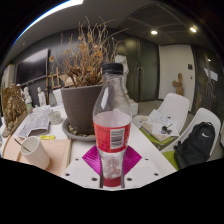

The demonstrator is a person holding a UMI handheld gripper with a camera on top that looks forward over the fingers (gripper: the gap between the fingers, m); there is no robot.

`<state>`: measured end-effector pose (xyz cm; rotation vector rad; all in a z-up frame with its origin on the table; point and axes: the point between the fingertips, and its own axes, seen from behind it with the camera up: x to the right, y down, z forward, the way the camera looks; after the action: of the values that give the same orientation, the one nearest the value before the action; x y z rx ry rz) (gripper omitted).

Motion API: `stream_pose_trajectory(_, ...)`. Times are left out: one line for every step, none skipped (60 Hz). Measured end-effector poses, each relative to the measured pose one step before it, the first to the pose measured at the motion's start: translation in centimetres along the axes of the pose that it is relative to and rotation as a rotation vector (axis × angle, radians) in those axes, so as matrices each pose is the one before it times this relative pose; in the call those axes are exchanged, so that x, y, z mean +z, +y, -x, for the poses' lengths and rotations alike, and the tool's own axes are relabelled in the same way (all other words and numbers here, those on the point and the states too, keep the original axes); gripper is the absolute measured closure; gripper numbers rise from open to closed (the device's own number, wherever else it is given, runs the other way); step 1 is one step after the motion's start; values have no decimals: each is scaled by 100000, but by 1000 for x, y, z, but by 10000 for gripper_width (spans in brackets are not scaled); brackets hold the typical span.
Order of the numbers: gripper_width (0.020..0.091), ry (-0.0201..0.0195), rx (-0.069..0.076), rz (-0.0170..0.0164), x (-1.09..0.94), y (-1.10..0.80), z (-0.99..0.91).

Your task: Pour water

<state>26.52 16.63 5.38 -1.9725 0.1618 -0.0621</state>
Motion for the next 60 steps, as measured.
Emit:
stream_pose_trajectory(878,-34,-270,-2544,-88,-308,21)
stream_pose_trajectory(877,408,-230,92,-92,279,12)
stream_pose_trajectory(876,114,-431,-242,-137,61,-15)
stream_pose_trajectory(875,-130,-337,-941,-73,-95,39)
stream_pose_trajectory(873,158,-860,625,315,-474,46)
stream_pose_trajectory(856,138,-353,-603,-145,15,11)
stream_pose_trajectory(843,163,66,-189,-17,331,150)
stream_pose_trajectory(825,97,-11,-336,-60,-4,76)
stream_pose_trajectory(803,98,-91,-331,-26,16,19)
stream_pose_trajectory(784,-45,-186,-173,-16,56,47)
stream_pose_trajectory(764,-79,-249,-52,-35,26,34)
stream_pose_trajectory(742,49,-259,50,-34,25,-12)
stream_pose_trajectory(715,213,-198,259,1,45,-43)
stream_pose_trajectory(694,231,-214,613,15,-155,-171)
stream_pose_trajectory(672,208,33,702,-108,107,-3)
stream_pose_trajectory(645,319,283,959,-118,147,-50)
stream_pose_trajectory(605,426,239,1392,-135,217,-90)
stream_pose_trajectory(540,423,119,1505,-161,253,-47)
stream_pose_trajectory(458,310,51,1364,-190,193,-32)
stream_pose_trajectory(372,-100,194,613,-261,-31,153)
stream_pose_trajectory(285,-290,90,769,-236,54,159)
stream_pose_trajectory(229,-221,-9,654,-225,67,49)
stream_pose_trajectory(246,127,-71,533,-242,27,38)
stream_pose_trajectory(263,-186,-529,577,-308,6,93)
stream_pose_trajectory(266,-45,-299,477,-362,-30,101)
stream_pose_trajectory(257,-109,-405,509,-356,-5,126)
stream_pose_trajectory(248,-94,-390,288,-580,-149,180)
stream_pose_trajectory(241,-143,-354,284,-597,-139,203)
stream_pose_trajectory(242,176,-351,236,-645,-103,166)
stream_pose_trajectory(243,288,-284,107,-683,155,403)
stream_pose_trajectory(247,125,-374,378,-770,-21,294)
stream_pose_trajectory(252,83,-351,324,-809,-15,329)
stream_pose_trajectory(251,106,-405,199,-842,-70,351)
stream_pose_trajectory(250,203,-410,129,-870,-81,356)
stream_pose_trajectory(247,264,-245,192,-935,-66,381)
stream_pose_trajectory(248,320,-166,412,-964,2,418)
stream_pose_trajectory(251,43,-283,724,-719,-220,205)
stream_pose_trajectory(250,14,-141,450,-1162,73,575)
stream_pose_trajectory(249,-113,-87,212,-1151,55,583)
stream_pose_trajectory(247,-169,23,5,-1060,-179,514)
stream_pose_trajectory(248,-143,217,118,-1151,13,665)
stream_pose_trajectory(250,-335,197,257,-1180,42,710)
stream_pose_trajectory(249,-516,48,354,-1173,115,741)
stream_pose_trajectory(248,-468,1,453,-1203,140,700)
stream_pose_trajectory(248,-184,88,482,-1175,84,646)
stream_pose_trajectory(246,40,244,491,-1163,117,664)
stream_pose_trajectory(249,-275,134,506,-1067,49,528)
stream_pose_trajectory(248,-337,205,310,-1199,121,777)
stream_pose_trajectory(246,-209,79,133,-1214,188,753)
stream_pose_trajectory(248,-424,11,175,-1096,150,667)
stream_pose_trajectory(249,-368,-88,110,-1108,145,718)
stream_pose_trajectory(248,-301,-154,90,-1067,132,702)
stream_pose_trajectory(248,-222,-156,89,-1047,149,683)
stream_pose_trajectory(247,-149,-208,157,-1042,154,653)
stream_pose_trajectory(247,-329,-197,160,-762,191,720)
stream_pose_trajectory(248,-175,-621,-50,-1240,37,652)
stream_pose_trajectory(247,-338,-696,-208,-931,64,610)
stream_pose_trajectory(246,-201,-758,-262,-880,51,559)
stream_pose_trajectory(245,11,-664,-238,-788,53,482)
stream_pose_trajectory(245,117,-601,-171,-773,70,453)
